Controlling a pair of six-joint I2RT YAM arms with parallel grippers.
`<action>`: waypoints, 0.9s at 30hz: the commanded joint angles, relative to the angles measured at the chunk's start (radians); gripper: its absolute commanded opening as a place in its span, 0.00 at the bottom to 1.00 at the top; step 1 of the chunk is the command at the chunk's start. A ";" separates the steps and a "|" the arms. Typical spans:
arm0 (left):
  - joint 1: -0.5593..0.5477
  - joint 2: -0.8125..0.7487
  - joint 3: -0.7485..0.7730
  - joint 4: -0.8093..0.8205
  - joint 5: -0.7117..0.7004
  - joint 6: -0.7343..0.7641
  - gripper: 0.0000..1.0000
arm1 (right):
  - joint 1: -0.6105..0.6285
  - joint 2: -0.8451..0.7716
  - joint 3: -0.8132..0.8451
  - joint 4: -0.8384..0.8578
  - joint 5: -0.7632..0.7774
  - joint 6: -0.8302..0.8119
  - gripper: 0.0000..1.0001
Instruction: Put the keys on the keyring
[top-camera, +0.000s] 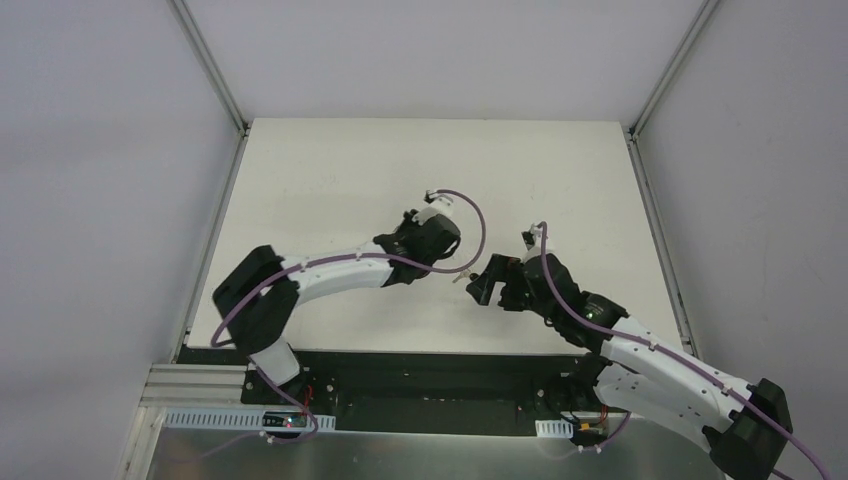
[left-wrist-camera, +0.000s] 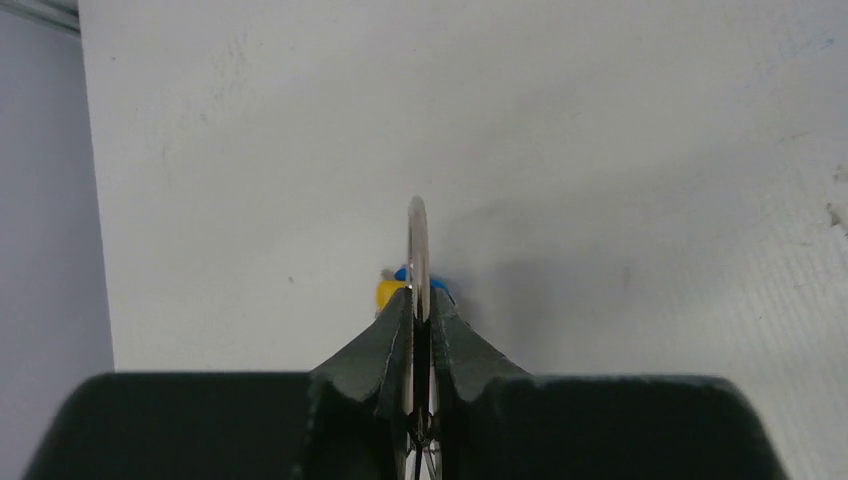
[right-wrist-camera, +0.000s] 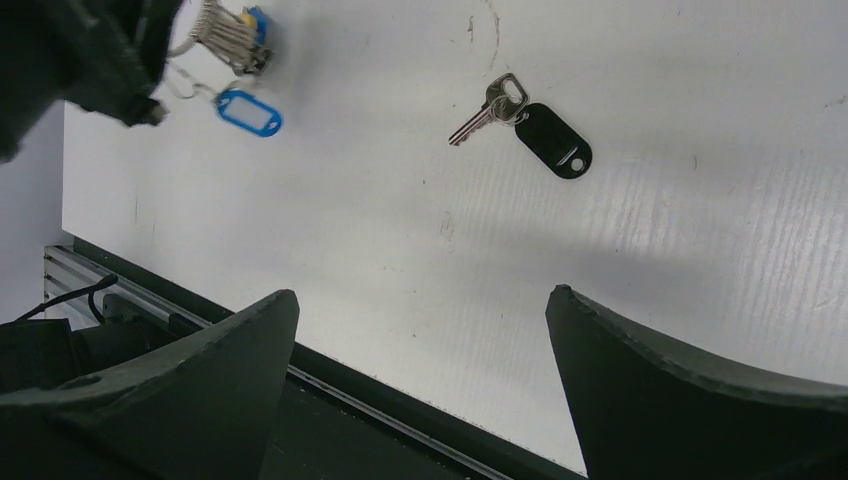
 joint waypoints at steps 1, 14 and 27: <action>-0.018 0.201 0.191 -0.056 0.075 0.017 0.16 | -0.001 -0.040 0.013 -0.031 0.037 -0.030 0.99; -0.043 0.080 0.296 0.063 0.233 0.028 0.81 | -0.001 -0.183 -0.017 -0.131 0.103 -0.015 0.99; -0.043 -0.421 -0.179 0.083 0.093 -0.140 0.77 | 0.000 0.148 0.089 -0.016 0.032 -0.019 0.93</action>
